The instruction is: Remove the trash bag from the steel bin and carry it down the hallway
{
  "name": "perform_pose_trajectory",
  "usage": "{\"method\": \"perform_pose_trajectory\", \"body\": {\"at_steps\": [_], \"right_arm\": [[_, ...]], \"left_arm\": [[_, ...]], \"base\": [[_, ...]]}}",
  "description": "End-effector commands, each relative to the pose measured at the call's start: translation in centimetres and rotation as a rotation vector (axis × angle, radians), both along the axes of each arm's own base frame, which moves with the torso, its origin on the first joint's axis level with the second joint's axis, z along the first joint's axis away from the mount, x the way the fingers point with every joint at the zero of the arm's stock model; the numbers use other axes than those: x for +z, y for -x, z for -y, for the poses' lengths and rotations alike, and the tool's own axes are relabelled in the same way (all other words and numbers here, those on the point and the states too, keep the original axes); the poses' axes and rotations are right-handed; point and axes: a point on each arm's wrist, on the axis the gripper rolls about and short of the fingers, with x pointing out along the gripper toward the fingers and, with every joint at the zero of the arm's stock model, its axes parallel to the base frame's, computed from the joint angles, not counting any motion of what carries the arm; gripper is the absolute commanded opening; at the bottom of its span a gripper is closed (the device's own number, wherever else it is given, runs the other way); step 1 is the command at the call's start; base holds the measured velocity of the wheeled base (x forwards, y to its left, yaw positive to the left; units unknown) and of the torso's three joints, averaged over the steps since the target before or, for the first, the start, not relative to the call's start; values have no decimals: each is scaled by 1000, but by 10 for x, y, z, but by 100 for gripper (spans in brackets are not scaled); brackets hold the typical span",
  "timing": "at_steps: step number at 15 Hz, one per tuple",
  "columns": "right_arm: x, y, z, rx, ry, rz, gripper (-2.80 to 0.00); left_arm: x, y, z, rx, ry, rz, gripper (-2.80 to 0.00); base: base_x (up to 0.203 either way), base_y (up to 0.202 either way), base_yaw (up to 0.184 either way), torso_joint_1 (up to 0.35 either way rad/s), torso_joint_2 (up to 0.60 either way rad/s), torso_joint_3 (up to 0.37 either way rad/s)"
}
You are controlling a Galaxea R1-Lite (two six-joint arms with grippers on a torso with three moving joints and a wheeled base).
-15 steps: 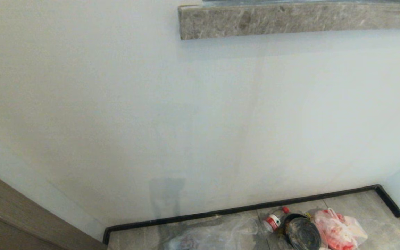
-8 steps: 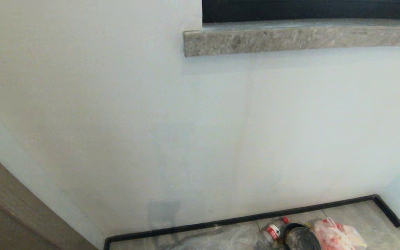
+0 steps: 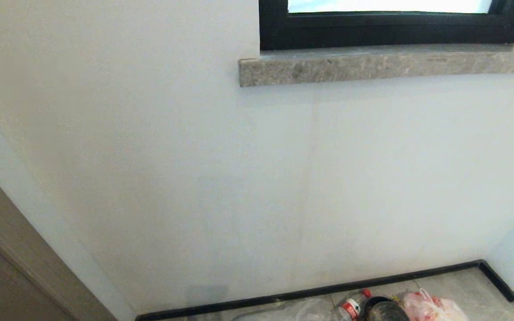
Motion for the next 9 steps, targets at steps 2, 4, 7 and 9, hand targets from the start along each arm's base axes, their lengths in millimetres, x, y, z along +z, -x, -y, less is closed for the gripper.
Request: {"method": "perform_pose_trajectory", "body": {"at_steps": [2,4,7,9], "right_arm": [[0,0,0,0,3,1,-280],[0,0,0,0,0,1,-280],[0,0,0,7,12,1,-280],[0,0,0,4,12,-8,-280]], "left_arm": [[0,0,0,1,0,-2,-280],[0,0,0,-1,0,-3,-280],[0,0,0,0,0,-3,-280],[0,0,0,1,0,-2,-280]], "base": [[0,0,0,0,0,0],[0,0,0,0,0,0],[0,0,0,0,0,0],[0,0,0,0,0,0]]}}
